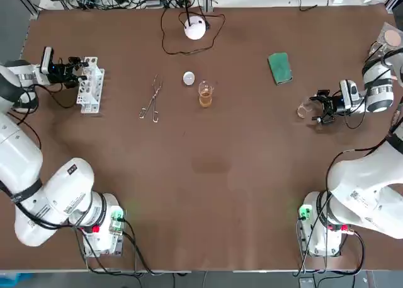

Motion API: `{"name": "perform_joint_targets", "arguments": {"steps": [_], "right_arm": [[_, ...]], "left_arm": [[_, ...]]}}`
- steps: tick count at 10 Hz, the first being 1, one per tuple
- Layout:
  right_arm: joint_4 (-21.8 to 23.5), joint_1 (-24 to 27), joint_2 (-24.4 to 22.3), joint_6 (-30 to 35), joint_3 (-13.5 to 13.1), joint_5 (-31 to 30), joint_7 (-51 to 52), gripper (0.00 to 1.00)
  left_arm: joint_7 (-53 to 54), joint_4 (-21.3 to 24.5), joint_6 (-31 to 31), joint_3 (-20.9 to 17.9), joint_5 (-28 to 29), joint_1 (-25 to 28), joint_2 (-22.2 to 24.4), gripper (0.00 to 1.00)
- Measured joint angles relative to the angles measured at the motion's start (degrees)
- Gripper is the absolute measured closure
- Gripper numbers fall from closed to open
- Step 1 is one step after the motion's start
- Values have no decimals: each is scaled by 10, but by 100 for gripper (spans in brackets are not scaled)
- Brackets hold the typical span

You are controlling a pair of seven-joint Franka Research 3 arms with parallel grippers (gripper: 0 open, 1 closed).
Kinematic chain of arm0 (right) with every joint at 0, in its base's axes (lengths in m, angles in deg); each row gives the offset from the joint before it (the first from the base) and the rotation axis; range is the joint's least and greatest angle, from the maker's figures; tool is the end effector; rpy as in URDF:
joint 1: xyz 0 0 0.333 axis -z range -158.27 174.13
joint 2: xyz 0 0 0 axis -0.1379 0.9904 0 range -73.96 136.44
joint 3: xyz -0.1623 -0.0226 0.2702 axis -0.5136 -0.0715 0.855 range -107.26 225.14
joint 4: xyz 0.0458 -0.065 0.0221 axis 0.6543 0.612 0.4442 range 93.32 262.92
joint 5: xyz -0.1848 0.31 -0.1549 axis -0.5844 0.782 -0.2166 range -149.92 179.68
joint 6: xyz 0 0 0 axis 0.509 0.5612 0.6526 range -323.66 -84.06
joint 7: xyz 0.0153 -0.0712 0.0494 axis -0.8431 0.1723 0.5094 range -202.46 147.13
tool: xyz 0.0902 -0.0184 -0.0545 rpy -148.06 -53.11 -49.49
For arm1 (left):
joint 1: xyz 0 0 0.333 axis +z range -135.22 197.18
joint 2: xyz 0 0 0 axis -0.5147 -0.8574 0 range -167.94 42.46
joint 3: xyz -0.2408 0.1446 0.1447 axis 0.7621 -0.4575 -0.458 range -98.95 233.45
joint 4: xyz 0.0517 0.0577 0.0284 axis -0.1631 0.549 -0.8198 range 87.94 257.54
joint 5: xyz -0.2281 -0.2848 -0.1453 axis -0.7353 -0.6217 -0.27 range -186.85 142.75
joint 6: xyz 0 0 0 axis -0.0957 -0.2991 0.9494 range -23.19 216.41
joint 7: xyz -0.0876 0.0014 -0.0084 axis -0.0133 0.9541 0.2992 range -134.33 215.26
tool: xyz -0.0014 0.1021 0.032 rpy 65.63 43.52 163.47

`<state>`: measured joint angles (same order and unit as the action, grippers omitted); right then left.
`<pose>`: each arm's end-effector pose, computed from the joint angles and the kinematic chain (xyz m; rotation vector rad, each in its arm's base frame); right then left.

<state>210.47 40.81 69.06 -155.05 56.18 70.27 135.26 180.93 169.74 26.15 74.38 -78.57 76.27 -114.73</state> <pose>0.3993 -0.1919 0.0801 -1.5038 -1.3635 -1.0567 0.5279 0.2922 0.1444 1.3497 -1.1503 1.2040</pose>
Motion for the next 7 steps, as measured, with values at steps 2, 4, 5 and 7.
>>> {"name": "perform_joint_targets", "arguments": {"steps": [2, 4, 5, 7], "right_arm": [[-4, 0, 13, 0, 3, 6, 4, 0], [-5, 0, 17, 0, 14, 7, 8, 0], [-6, 0, 17, 1, 21, 7, 8, 0], [-6, 0, 17, 1, 30, 7, 11, 0]], "left_arm": [[0, 0, 0, 0, 0, 0, -1, 43], [10, 0, 0, 0, 0, 1, -1, 53], [17, 0, 0, 0, 0, 1, -1, 56], [19, 0, 0, 0, 0, 2, -2, 64]]}}
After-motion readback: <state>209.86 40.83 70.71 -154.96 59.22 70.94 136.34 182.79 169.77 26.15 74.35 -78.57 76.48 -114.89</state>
